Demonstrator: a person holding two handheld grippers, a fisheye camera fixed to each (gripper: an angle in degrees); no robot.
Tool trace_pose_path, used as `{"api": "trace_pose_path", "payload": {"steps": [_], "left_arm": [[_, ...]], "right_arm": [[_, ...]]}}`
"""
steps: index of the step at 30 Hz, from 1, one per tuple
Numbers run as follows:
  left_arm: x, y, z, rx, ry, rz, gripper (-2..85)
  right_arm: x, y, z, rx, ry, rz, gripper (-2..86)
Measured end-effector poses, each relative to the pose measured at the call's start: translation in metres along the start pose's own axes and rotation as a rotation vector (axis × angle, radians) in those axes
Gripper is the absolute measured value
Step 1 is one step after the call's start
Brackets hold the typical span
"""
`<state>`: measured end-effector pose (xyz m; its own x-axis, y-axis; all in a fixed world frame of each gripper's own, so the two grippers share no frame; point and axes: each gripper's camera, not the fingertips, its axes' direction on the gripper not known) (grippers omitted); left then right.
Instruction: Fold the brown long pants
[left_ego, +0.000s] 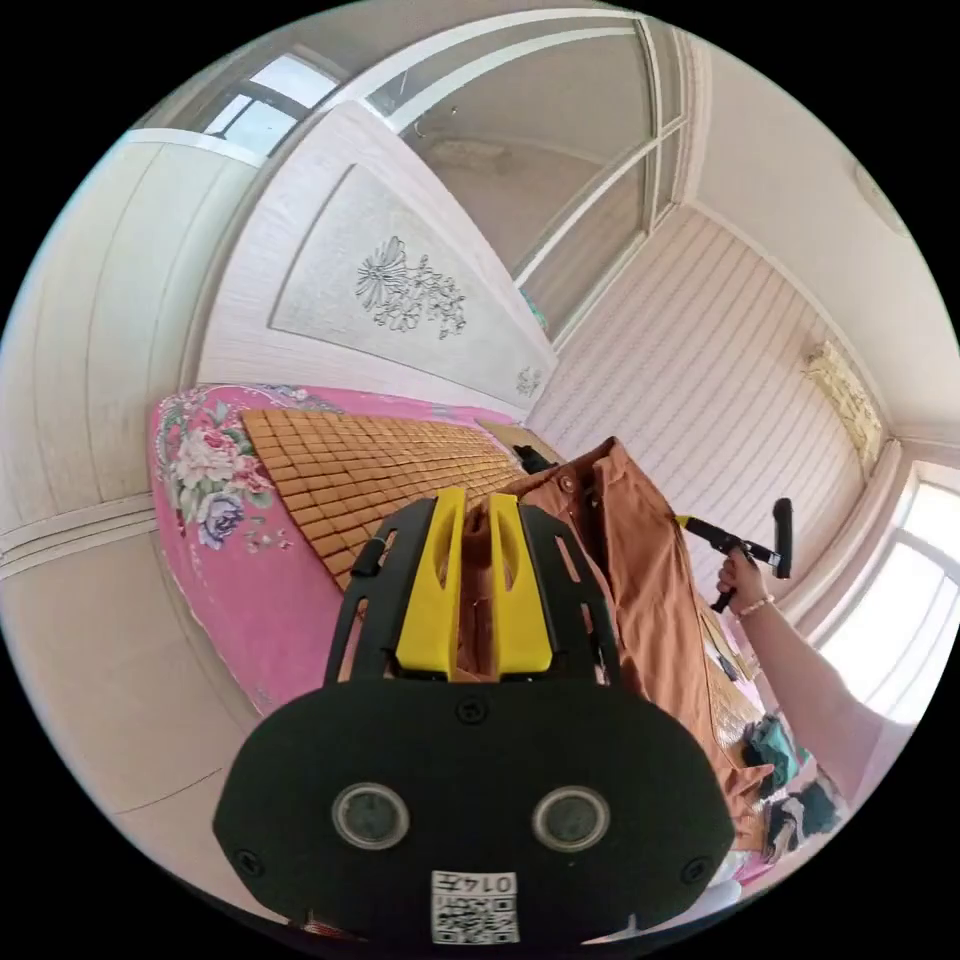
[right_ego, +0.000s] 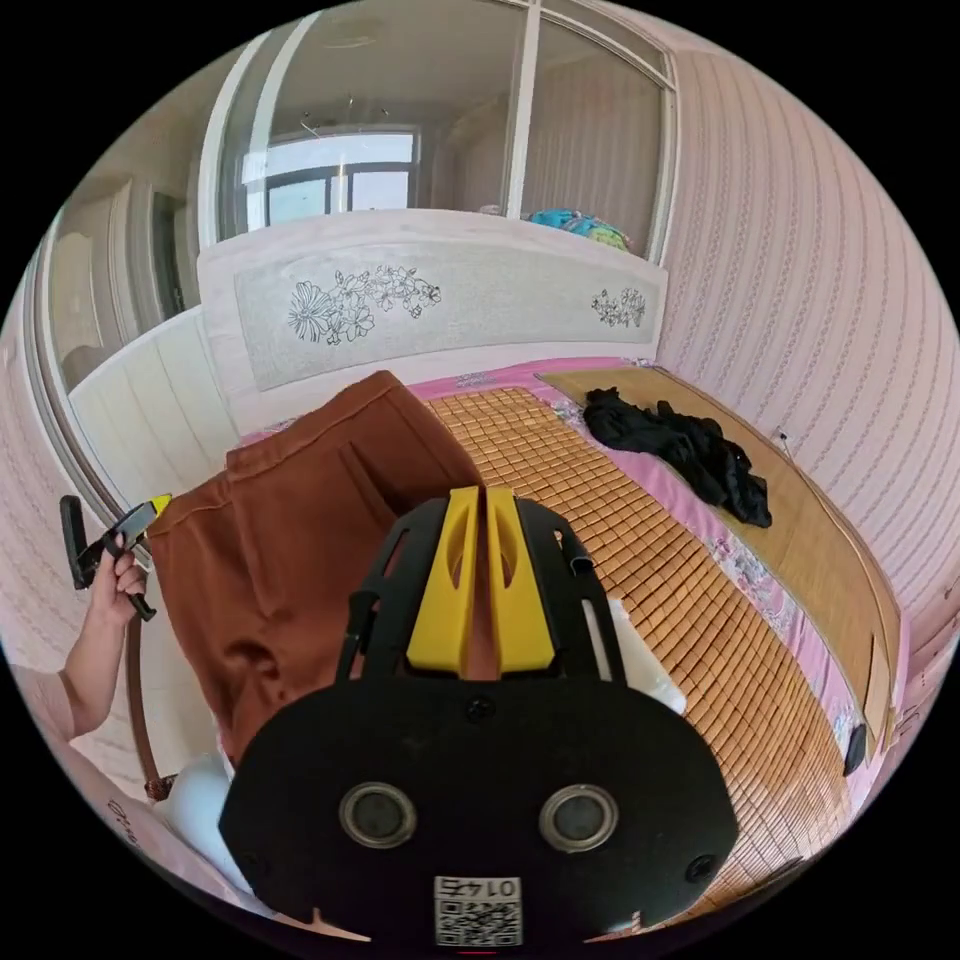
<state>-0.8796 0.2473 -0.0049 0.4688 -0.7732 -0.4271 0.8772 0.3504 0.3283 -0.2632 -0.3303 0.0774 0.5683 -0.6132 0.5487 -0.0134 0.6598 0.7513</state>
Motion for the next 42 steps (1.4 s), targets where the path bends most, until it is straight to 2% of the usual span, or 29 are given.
{"api": "trace_pose_path", "payload": {"steps": [2, 6, 9, 14, 17, 21, 23, 27, 30, 33, 37, 39, 42], "left_arm": [[-0.013, 0.015, 0.007, -0.036, -0.024, -0.004, 4.7], [-0.012, 0.084, -0.008, -0.060, -0.051, 0.210, 4.5], [0.001, 0.145, -0.015, -0.175, 0.010, 0.342, 4.4], [0.054, 0.237, -0.008, -0.312, 0.139, 0.544, 4.9], [0.106, 0.279, 0.015, -0.378, 0.287, 0.663, 5.9], [0.194, 0.331, 0.053, -0.464, 0.536, 0.777, 7.4], [0.235, 0.361, 0.071, -0.530, 0.586, 0.888, 7.6], [0.303, 0.422, 0.113, -0.593, 0.559, 0.975, 8.6], [0.328, 0.455, 0.134, -0.590, 0.520, 1.041, 9.2], [0.332, 0.491, 0.163, -0.642, 0.422, 1.103, 9.3], [0.330, 0.509, 0.178, -0.705, 0.429, 1.114, 6.8], [0.323, 0.517, 0.184, -0.713, 0.428, 1.104, 1.5], [0.313, 0.518, 0.182, -0.734, 0.464, 1.066, -0.5]], "right_arm": [[0.009, 0.002, 0.022, -0.136, -0.015, 0.081, 1.2], [0.028, 0.089, -0.021, -0.180, 0.023, 0.048, 2.4], [0.064, 0.198, -0.114, -0.179, -0.004, 0.128, 2.3], [0.103, 0.391, -0.314, -0.148, 0.238, 0.574, 0.9], [0.095, 0.453, -0.385, -0.151, 0.358, 0.720, 1.0], [0.093, 0.459, -0.414, -0.143, 0.368, 0.736, 2.6], [0.102, 0.428, -0.410, -0.131, 0.363, 0.692, 5.4], [0.128, 0.368, -0.391, -0.093, 0.348, 0.618, 10.9], [0.161, 0.333, -0.390, -0.021, 0.223, 0.650, 12.3], [0.178, 0.314, -0.387, 0.031, 0.203, 0.660, 11.4], [0.199, 0.312, -0.356, -0.163, 0.123, 0.713, 4.7], [0.199, 0.310, -0.375, -0.118, 0.090, 0.709, 3.1], [0.186, 0.309, -0.431, -0.013, 0.031, 0.672, 2.0]]}}
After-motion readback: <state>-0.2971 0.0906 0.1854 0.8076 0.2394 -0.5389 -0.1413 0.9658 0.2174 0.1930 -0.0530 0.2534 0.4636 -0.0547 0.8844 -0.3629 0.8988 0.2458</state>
